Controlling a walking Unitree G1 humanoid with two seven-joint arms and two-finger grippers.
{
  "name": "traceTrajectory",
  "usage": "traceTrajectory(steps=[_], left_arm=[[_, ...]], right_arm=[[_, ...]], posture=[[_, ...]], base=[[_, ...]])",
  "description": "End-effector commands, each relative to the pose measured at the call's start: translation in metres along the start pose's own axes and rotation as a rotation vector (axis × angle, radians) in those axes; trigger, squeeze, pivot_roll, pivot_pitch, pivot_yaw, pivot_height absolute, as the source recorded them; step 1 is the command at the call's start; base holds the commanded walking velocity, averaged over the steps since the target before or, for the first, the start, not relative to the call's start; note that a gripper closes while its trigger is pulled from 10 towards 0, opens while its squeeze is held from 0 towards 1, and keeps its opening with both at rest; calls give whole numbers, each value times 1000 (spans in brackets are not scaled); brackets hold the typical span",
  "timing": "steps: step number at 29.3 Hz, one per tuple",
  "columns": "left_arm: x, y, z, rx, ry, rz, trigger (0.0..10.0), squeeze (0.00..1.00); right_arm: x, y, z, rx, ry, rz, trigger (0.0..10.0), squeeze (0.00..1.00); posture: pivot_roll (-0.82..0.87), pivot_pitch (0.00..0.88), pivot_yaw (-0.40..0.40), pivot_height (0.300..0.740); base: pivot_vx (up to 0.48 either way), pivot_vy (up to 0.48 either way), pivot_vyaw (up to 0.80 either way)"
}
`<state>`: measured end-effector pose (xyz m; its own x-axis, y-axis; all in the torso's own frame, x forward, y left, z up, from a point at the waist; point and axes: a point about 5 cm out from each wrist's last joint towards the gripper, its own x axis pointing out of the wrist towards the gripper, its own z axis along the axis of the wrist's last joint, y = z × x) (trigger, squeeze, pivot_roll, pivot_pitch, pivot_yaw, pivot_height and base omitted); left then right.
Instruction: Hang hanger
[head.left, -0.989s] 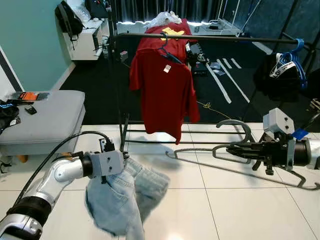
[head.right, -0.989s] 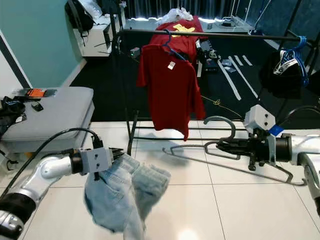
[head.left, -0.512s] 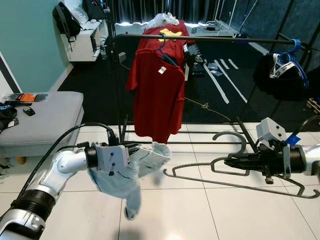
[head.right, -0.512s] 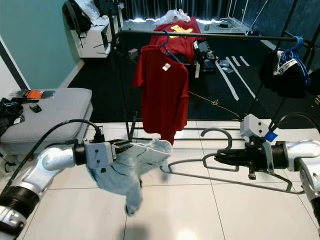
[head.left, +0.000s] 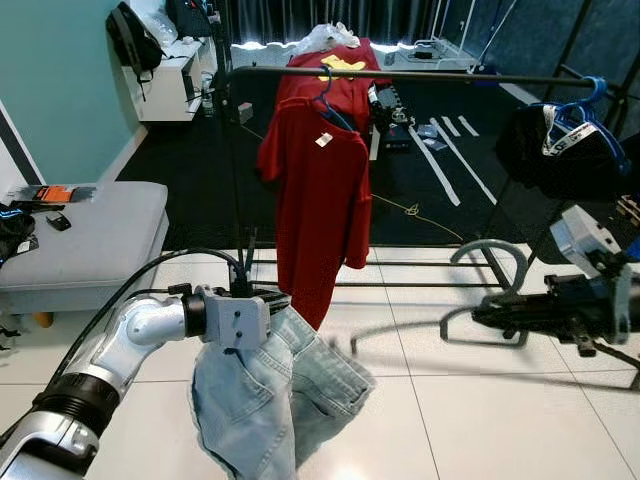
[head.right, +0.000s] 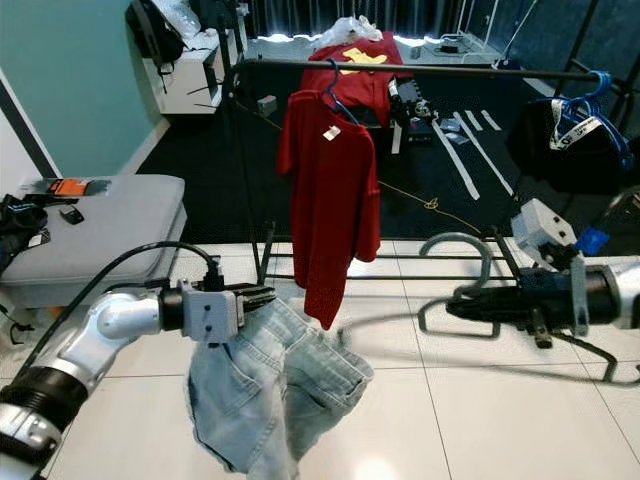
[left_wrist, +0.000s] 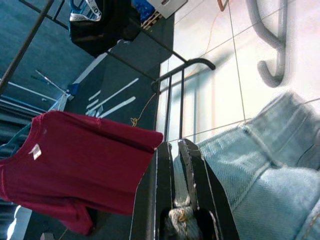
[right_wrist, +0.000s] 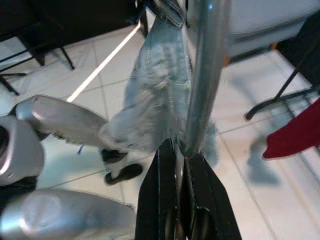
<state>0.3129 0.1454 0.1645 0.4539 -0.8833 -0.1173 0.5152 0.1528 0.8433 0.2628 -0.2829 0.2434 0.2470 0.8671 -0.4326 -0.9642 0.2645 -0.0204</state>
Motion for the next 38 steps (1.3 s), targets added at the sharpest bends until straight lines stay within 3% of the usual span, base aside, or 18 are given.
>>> traceTrajectory(steps=[1, 7, 12, 23, 26, 38], left_arm=[[5, 9, 9, 20, -51, 27, 10000, 0], [7, 13, 26, 82, -151, 2, 10000, 0], [8, 7, 28, 104, -173, -52, 10000, 0], [14, -1, 15, 123, -118, -155, 10000, 0], [13, -1, 14, 120, -117, -155, 10000, 0], [14, 11, 37, 189, -264, -103, 10000, 0]], right_arm=[[0, 3, -5, 31, 37, 44, 10000, 0], [-1, -5, -26, 38, 135, -4, 10000, 0], [3, -10, -27, 9, 145, -41, 10000, 0], [4, -10, 5, -51, -46, -12, 10000, 0], [3, -8, 6, -52, -49, 1, 10000, 0], [-2, -8, 2, -83, -25, -38, 10000, 0]], posture=[[-28, 41, -7, 740], [-23, 44, -14, 740], [-18, 45, -18, 740], [-26, 53, -2, 740], [-28, 56, 1, 740], [-22, 67, 1, 740]], base=[[0, 0, 0], [0, 0, 0], [0, 0, 0], [0, 0, 0], [0, 0, 0], [0, 0, 0]])
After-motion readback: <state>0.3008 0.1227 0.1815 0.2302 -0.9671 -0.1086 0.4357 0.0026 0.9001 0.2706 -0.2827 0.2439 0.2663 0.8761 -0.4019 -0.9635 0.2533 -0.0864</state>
